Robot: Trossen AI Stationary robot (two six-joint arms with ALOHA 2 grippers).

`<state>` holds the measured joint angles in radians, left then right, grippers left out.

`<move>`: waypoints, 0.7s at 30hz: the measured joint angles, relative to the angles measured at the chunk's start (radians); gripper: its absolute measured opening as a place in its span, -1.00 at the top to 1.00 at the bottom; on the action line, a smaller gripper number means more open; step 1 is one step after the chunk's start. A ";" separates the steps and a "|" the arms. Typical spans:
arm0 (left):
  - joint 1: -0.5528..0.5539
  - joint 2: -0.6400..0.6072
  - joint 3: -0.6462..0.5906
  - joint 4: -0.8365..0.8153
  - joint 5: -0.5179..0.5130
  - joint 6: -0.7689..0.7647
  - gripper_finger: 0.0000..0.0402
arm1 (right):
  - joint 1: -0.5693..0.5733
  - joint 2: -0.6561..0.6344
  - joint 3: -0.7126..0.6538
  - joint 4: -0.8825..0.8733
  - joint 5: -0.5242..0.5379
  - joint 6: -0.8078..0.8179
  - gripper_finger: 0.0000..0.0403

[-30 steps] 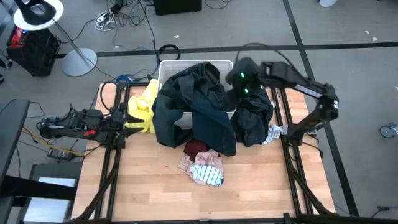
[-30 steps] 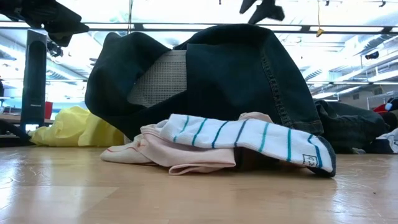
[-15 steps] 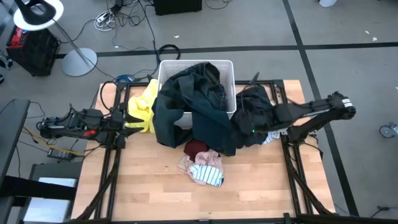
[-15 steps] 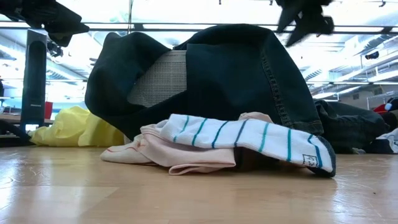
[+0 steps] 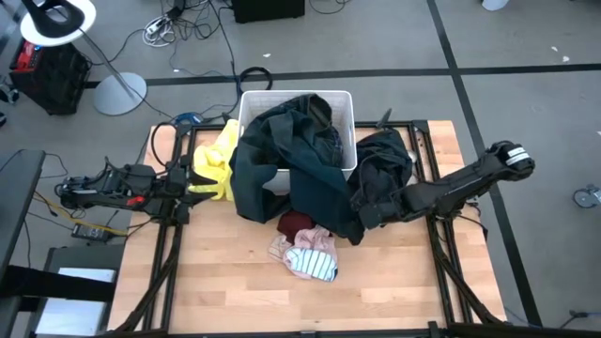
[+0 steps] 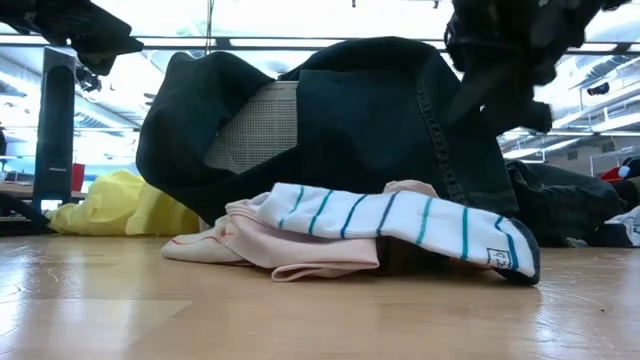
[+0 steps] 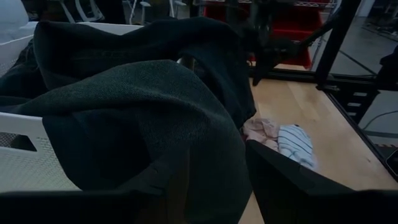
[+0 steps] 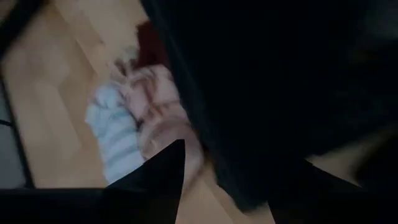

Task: Sort clothes
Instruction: Put the blue jeans into the laundry organizer

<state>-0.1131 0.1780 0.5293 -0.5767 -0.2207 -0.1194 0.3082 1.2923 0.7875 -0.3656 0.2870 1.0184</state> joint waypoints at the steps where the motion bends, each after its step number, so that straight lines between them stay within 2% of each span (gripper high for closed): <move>1: 0.000 0.000 0.000 0.001 0.000 -0.003 0.19 | -0.002 0.012 -0.016 0.050 -0.001 -0.003 0.08; 4: 0.000 0.000 0.000 0.004 -0.007 -0.015 0.19 | -0.017 0.048 -0.046 0.142 -0.003 -0.030 0.27; 9: 0.000 0.000 0.000 0.004 -0.014 -0.016 0.19 | -0.051 0.113 0.000 0.161 -0.005 -0.147 0.88; 10: 0.000 0.000 0.000 0.003 -0.015 -0.016 0.19 | -0.061 0.116 0.015 0.160 -0.011 -0.179 0.93; 15: 0.000 0.000 0.000 0.002 -0.017 -0.016 0.19 | -0.113 0.099 0.120 0.152 -0.019 -0.329 0.95; 21: 0.000 0.000 0.000 0.002 -0.017 -0.016 0.19 | -0.187 0.089 0.329 0.108 -0.020 -0.579 0.97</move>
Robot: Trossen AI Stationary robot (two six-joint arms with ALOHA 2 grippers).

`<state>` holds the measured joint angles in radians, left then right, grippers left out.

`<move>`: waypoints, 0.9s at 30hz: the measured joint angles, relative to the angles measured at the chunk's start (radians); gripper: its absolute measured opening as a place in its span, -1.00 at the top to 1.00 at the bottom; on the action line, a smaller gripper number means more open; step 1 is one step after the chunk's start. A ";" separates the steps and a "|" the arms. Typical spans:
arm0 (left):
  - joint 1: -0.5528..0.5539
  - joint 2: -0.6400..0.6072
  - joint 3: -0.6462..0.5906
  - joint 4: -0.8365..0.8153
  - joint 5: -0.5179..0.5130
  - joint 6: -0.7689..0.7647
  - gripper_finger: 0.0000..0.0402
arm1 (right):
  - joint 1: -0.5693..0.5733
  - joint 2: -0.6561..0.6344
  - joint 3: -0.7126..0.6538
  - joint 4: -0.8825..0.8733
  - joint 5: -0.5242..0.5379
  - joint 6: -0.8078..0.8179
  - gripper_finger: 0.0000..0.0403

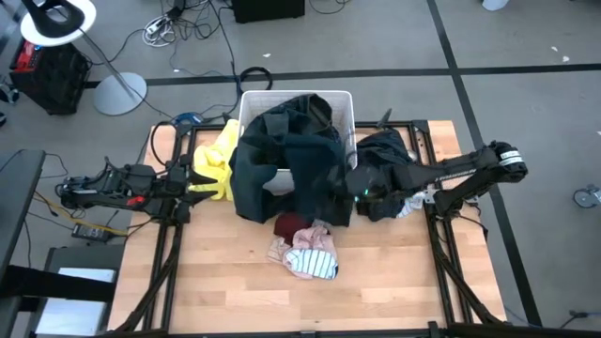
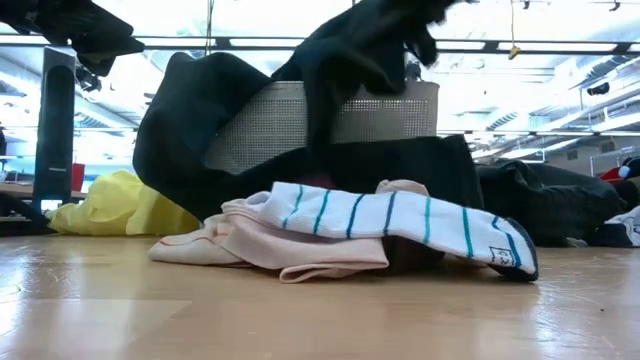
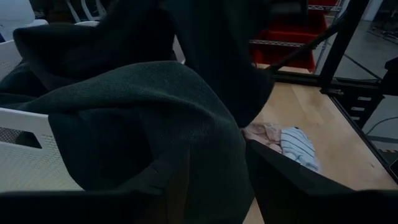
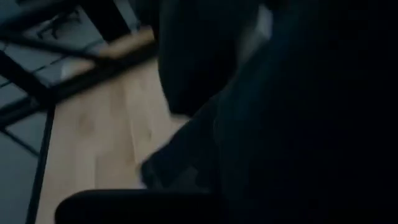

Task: Sort clothes
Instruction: Put the blue jeans into the laundry organizer

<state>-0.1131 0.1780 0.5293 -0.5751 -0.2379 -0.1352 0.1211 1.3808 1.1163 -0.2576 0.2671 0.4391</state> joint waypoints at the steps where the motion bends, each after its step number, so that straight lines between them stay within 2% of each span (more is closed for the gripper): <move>1: 0.000 0.000 0.000 0.000 0.000 0.000 0.19 | -0.014 0.001 0.038 0.000 0.000 -0.044 0.98; 8: 0.000 0.000 0.000 -0.001 0.001 0.005 0.19 | -0.139 0.004 0.270 -0.001 0.001 -0.305 0.99; 13: 0.000 0.000 0.000 -0.002 0.001 0.005 0.19 | -0.237 0.049 0.407 -0.008 0.000 -0.427 0.99; 16: 0.000 0.000 0.000 -0.005 0.001 0.006 0.19 | -0.295 0.119 0.503 -0.031 -0.045 -0.462 0.99; 22: 0.000 0.000 0.000 -0.011 0.002 0.006 0.19 | -0.383 0.331 0.727 -0.202 -0.100 -0.474 0.99; 27: 0.000 0.000 0.000 -0.011 0.005 0.007 0.19 | -0.445 0.482 0.810 -0.272 -0.113 -0.398 0.99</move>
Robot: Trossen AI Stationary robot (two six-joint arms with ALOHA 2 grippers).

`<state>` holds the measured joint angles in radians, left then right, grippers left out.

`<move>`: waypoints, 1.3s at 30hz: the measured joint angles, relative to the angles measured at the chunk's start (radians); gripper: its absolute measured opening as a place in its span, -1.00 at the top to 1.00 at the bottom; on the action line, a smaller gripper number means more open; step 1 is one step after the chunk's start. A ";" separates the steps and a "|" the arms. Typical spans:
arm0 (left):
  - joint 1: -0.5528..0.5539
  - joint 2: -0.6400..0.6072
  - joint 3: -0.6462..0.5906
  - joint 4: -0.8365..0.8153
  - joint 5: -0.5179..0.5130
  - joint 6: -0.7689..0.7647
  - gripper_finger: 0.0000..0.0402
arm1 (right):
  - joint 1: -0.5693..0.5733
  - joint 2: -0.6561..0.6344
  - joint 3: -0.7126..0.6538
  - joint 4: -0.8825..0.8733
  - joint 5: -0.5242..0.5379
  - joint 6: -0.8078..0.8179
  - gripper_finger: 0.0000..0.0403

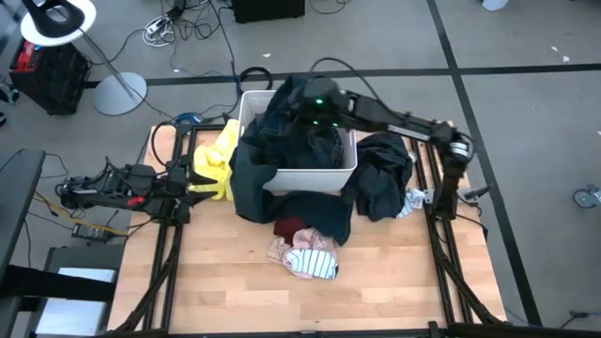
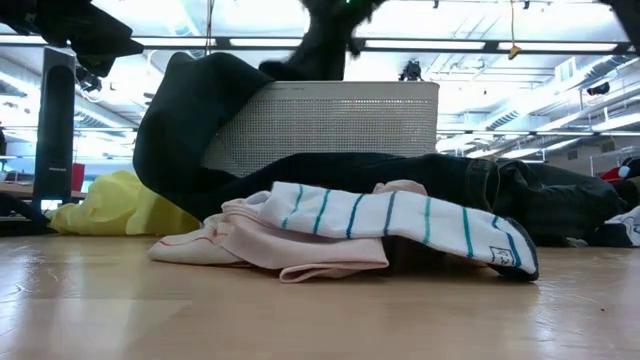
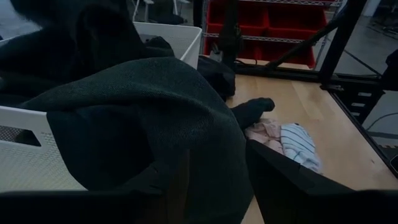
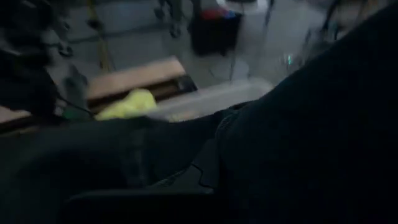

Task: Sort clothes
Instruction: Put the blue jeans into the laundry organizer

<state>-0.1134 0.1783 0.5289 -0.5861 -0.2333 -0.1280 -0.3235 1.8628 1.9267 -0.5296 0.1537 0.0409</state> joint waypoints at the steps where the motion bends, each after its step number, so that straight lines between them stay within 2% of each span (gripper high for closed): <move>1: 0.000 0.000 0.000 0.000 0.000 0.000 0.19 | -0.012 0.027 0.002 -0.014 -0.022 0.031 0.99; 5: 0.000 0.000 0.000 0.000 0.000 0.000 0.19 | -0.050 0.127 0.002 -0.061 -0.102 0.140 0.99; 11: 0.000 0.000 0.000 0.000 0.009 0.000 0.19 | -0.082 0.260 0.007 -0.144 -0.111 0.259 0.99; 19: 0.000 0.000 0.000 -0.001 0.010 0.000 0.19 | -0.119 0.347 0.010 -0.147 -0.210 0.440 0.90; 27: 0.000 0.000 0.000 -0.002 0.010 0.000 0.19 | -0.127 0.285 -0.001 -0.165 -0.252 0.453 0.62; 39: 0.000 0.000 0.000 -0.002 0.010 0.000 0.19 | -0.125 0.050 -0.003 -0.264 -0.255 0.350 0.23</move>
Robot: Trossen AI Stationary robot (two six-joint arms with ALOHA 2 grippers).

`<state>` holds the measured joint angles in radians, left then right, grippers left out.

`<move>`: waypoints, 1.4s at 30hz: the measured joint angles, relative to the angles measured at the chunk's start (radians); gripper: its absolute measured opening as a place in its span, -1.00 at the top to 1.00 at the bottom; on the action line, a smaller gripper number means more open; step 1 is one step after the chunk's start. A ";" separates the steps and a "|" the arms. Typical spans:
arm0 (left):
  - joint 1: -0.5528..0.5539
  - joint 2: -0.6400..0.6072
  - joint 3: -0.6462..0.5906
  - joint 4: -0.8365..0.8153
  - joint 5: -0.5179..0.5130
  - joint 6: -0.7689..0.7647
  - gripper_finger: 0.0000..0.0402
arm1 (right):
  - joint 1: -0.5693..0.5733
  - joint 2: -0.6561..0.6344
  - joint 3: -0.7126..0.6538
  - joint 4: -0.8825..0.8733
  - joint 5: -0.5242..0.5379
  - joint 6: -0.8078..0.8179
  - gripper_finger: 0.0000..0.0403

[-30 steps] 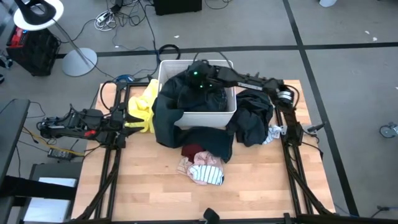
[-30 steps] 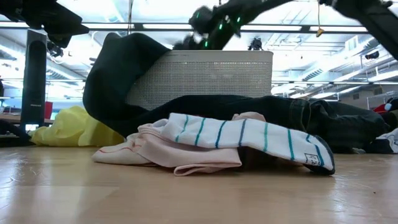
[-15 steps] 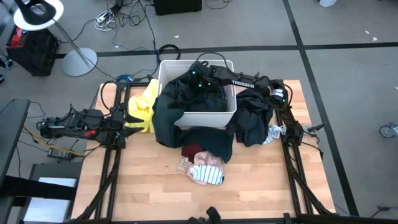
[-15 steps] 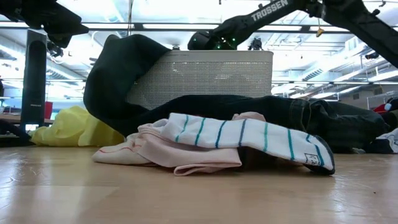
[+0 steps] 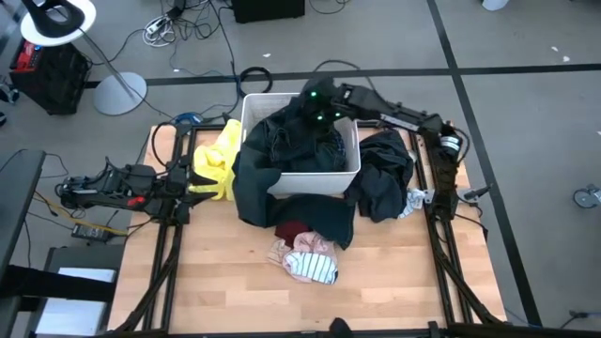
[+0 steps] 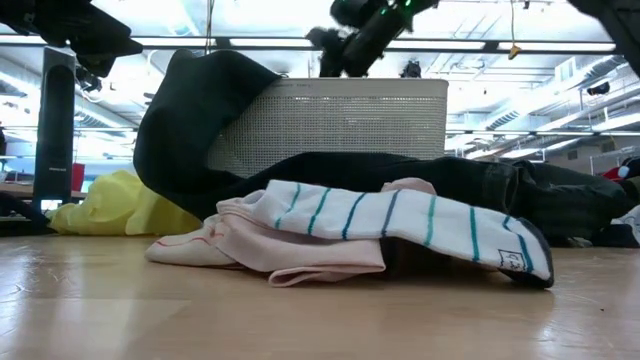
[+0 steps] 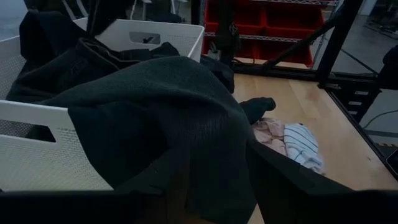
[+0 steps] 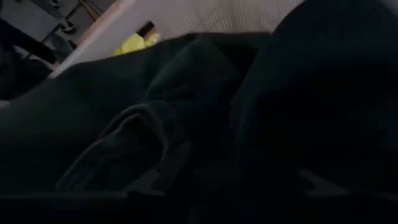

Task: Sort clothes
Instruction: Put the blue jeans into the laundry organizer

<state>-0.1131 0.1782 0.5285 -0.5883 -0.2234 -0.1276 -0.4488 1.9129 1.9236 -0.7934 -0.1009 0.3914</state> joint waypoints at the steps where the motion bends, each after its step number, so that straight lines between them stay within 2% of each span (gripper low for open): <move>1: 0.000 0.000 0.000 0.000 0.000 0.000 0.19 | 0.000 -0.020 0.000 -0.018 0.000 -0.005 0.20; 6: 0.000 0.000 0.000 -0.001 0.000 0.000 0.19 | 0.010 -0.120 0.001 -0.132 0.000 -0.015 0.14; 12: 0.000 0.000 0.000 0.000 0.000 0.000 0.19 | 0.085 -0.249 0.003 -0.253 0.006 -0.076 0.13; 18: 0.000 0.000 0.000 0.000 0.000 0.000 0.19 | 0.204 -0.353 0.003 -0.462 0.222 -0.119 0.15; 21: 0.000 0.000 0.000 -0.001 0.000 -0.001 0.19 | 0.262 -0.384 0.004 -0.522 0.265 -0.100 0.16; 27: 0.000 0.000 0.000 0.000 0.000 -0.001 0.19 | 0.398 -0.447 -0.096 -0.462 0.317 -0.095 0.16; 30: 0.000 0.000 0.000 0.000 -0.001 -0.001 0.19 | 0.460 -0.474 -0.201 -0.400 0.344 -0.037 0.16; 33: 0.000 0.000 0.000 0.000 -0.001 -0.001 0.19 | 0.518 -0.489 -0.334 -0.261 0.348 0.036 0.16; 37: 0.000 0.000 0.000 0.000 -0.001 -0.001 0.19 | 0.575 -0.472 -0.497 -0.076 0.341 0.078 0.16; 42: 0.000 0.000 0.000 0.000 -0.001 -0.001 0.19 | 0.603 -0.403 -0.596 0.042 0.332 0.106 0.16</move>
<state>-0.1133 0.1780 0.5285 -0.5886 -0.2241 -0.1284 0.1546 1.5095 1.3274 -0.7511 0.2315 0.4971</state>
